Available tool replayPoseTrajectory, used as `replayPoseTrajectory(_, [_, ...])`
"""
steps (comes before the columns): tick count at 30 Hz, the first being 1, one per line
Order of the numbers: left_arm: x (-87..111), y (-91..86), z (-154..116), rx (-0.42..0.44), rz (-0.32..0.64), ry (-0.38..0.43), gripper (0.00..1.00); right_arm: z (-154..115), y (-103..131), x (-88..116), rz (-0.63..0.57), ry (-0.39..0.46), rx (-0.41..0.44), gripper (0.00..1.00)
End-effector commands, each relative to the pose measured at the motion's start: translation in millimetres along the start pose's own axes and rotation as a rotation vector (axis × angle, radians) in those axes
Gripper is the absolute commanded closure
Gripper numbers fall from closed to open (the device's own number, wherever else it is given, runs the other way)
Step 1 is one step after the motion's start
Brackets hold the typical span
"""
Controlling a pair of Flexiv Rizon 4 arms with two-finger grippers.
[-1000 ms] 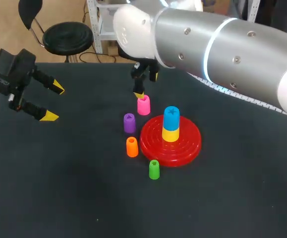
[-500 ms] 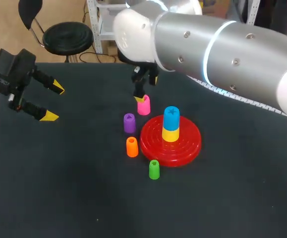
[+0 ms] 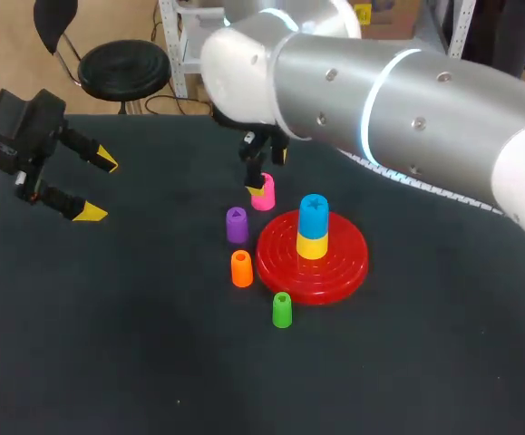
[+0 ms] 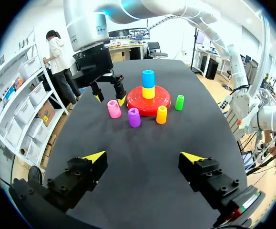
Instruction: Pick up and stack the cylinders on the red base in this order: pink,purple,orange,green
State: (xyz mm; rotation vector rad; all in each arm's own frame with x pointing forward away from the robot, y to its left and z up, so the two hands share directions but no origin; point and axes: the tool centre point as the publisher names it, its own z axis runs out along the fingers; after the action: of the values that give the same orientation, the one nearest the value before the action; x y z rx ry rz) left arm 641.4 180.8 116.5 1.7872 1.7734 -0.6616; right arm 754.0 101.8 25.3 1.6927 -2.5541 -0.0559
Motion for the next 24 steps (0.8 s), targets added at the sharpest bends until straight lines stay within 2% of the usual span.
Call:
replayPoseTrajectory(1, [0.5,-0.6,0.1,-0.002,0.001,0.0,0.0,3.6,0.9,-8.5,0.002,0.018,-0.002,0.0])
replayPoseTrajectory(24, [0.5,-0.6,0.1,-0.002,0.001,0.0,0.0,9.6,1.5,-6.1,0.018,0.014,-0.005,0.0])
